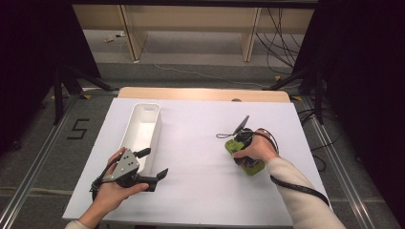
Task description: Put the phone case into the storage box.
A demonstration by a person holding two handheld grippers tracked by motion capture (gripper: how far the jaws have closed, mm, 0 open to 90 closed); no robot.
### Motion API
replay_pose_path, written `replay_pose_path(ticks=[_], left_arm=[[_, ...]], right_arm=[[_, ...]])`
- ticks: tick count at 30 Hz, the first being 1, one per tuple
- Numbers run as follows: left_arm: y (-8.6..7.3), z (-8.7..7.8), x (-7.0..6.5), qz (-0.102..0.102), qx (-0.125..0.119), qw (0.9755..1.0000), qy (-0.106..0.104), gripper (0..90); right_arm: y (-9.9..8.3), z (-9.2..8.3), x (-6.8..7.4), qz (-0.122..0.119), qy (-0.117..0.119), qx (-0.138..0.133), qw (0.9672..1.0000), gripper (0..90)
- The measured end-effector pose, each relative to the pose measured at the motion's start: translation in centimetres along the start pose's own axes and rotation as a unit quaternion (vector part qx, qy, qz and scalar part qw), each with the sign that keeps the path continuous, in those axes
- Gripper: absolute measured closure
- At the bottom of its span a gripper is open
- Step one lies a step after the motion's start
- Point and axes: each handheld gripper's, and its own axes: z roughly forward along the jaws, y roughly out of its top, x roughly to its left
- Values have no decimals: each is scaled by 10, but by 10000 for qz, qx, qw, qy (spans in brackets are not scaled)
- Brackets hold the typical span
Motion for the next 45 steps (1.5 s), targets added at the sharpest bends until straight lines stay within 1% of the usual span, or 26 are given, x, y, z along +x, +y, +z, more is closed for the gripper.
replay_pose_path(ticks=[11, 17, 18, 42, 45], left_arm=[[0, 0, 0, 0, 2, 10000, 2, 97], [0, 0, 0, 0, -1, 10000, 3, 97], [0, 0, 0, -6, -3, 10000, 1, 98], [0, 0, 0, -10, -9, 10000, -1, 98], [0, 0, 0, -15, -11, 10000, -2, 100]], right_arm=[[0, 0, 0, 45, -4, 13, 10000, 135], [0, -1, 1, 92, -52, 13, 9999, 145], [0, -1, 1, 124, -12, 25, 9999, 159], [0, -2, 3, 145, -86, 32, 9999, 167], [0, -3, 3, 179, -74, -36, 9998, 167]])
